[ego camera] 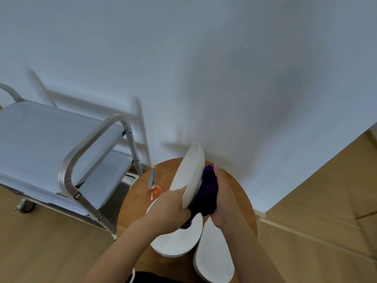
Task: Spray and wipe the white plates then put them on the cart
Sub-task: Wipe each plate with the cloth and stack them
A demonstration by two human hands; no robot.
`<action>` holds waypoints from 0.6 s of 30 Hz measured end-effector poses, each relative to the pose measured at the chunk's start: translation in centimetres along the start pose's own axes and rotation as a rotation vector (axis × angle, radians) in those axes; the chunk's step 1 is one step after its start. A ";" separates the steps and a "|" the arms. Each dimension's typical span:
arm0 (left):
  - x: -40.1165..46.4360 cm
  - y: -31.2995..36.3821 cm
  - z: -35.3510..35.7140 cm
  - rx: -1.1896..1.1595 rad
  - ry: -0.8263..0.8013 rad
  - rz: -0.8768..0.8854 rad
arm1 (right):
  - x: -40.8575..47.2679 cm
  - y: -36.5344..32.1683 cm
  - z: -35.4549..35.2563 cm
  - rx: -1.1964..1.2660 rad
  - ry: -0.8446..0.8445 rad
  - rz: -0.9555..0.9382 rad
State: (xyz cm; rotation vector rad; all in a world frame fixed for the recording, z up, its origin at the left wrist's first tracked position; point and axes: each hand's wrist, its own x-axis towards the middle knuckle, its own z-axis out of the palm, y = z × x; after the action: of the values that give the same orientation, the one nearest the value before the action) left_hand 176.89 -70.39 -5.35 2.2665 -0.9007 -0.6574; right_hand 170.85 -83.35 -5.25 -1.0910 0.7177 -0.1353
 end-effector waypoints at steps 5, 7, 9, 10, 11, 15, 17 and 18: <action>0.7 -0.2 1.0 0.578 -0.079 0.154 | 1.2 -0.8 -2.2 -0.066 -0.028 0.098; 1.0 -0.5 1.4 0.628 -0.165 0.169 | 1.9 -0.3 -3.2 -0.141 -0.009 0.093; 1.0 -1.3 0.7 0.400 -0.289 0.133 | 2.5 -0.1 -4.0 -0.173 0.015 0.075; 0.8 -1.6 0.1 0.196 -0.322 0.100 | 2.7 0.0 -4.5 -0.168 0.026 0.078; 0.6 -1.6 -0.7 0.020 -0.295 0.067 | 2.9 0.0 -5.1 -0.145 0.029 0.098; 2.4 -4.3 -0.8 -0.063 0.276 -0.109 | 3.9 0.4 -7.6 -0.093 -0.009 0.183; 3.7 -5.5 0.3 -0.222 0.358 -0.329 | 4.6 0.3 -8.3 -0.128 -0.026 0.189; 4.1 -5.7 1.2 -0.412 0.354 -0.412 | 5.2 0.2 -8.6 -0.144 -0.040 0.184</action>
State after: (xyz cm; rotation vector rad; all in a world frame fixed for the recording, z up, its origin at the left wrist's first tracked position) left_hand 181.26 -70.50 -11.05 2.1016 -0.1098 -0.5286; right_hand 169.70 -92.00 -10.10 -1.1558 0.7968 0.0965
